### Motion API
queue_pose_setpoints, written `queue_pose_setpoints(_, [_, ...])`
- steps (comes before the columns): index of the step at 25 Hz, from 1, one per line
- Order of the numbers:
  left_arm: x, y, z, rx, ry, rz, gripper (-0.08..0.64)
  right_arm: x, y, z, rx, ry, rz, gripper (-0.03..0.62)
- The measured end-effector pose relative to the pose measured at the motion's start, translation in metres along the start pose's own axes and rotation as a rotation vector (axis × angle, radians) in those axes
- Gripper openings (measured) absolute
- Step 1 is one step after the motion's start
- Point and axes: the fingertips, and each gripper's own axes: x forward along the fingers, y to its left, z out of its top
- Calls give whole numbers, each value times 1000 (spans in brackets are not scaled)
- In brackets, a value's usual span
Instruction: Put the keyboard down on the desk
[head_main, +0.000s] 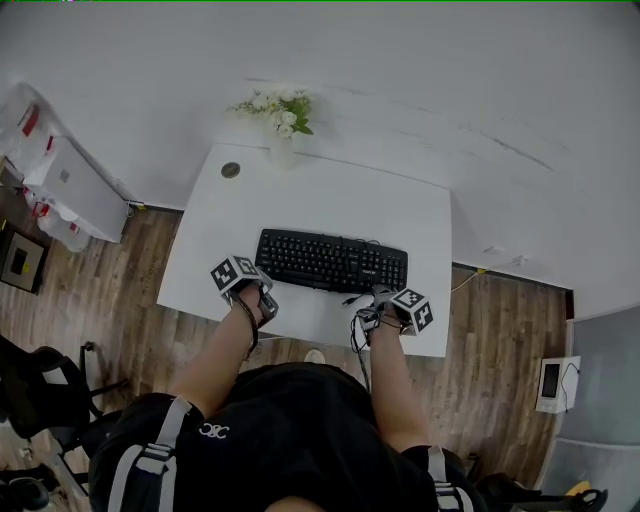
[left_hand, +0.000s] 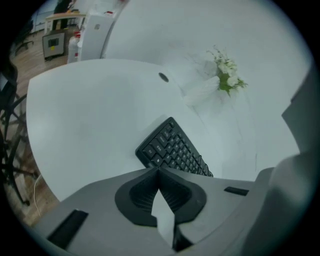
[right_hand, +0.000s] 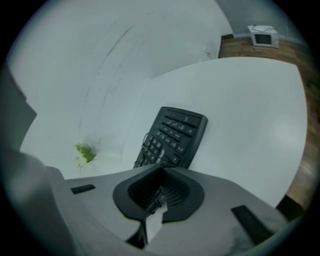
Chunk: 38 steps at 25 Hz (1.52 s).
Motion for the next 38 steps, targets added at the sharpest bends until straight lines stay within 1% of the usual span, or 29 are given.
queue_pose_setpoints(2, [-11,-12,10,133,-66,-32,0,-8,20,-1,-139,-30,60,-3])
queue_pose_setpoints(4, [-27,-28,21,311,-156,-48,0,-19,42,-2,-344,-90,98,-2])
queue_pose_setpoints(6, [-44,-48,30,495,-255,-59,0,-30,66,-2,-560,-166,116,-2])
queue_pose_setpoints(8, [-61,-71,34,652,-342,-89,0,-43,89,-2,-727,-241,134,-3])
queue_pose_setpoints(11, [-88,-112,30,834,-459,-164,0,-68,134,-5,-989,-394,159,-2])
queue_pose_setpoints(13, [-111,-142,30,933,-548,-195,0,-92,177,-10,-1154,-516,205,-3])
queue_pose_setpoints(15, [-138,-174,33,1017,-641,-223,0,-119,221,-15,-1256,-628,274,-2])
queue_pose_setpoints(18, [-181,-217,39,1092,-768,-283,0,-157,272,-18,-1334,-771,352,-3])
queue_pose_setpoints(21, [-217,-245,43,1142,-864,-326,0,-185,303,-18,-1363,-844,405,-3])
queue_pose_setpoints(23, [-233,-255,43,1149,-886,-351,0,-201,314,-17,-1359,-885,427,-3])
queue_pose_setpoints(25, [-240,-257,41,1145,-885,-368,0,-211,316,-19,-1367,-919,416,-2])
queue_pose_setpoints(28, [-241,-256,36,1144,-866,-390,0,-210,312,-25,-1379,-901,398,-3])
queue_pose_setpoints(31, [-243,-258,30,1131,-846,-423,0,-204,308,-27,-1356,-858,405,-3])
queue_pose_setpoints(35, [-245,-258,31,1143,-882,-400,0,-202,305,-24,-1339,-850,386,-3])
queue_pose_setpoints(38, [-247,-254,31,1113,-888,-403,0,-204,299,-23,-1333,-849,370,-3])
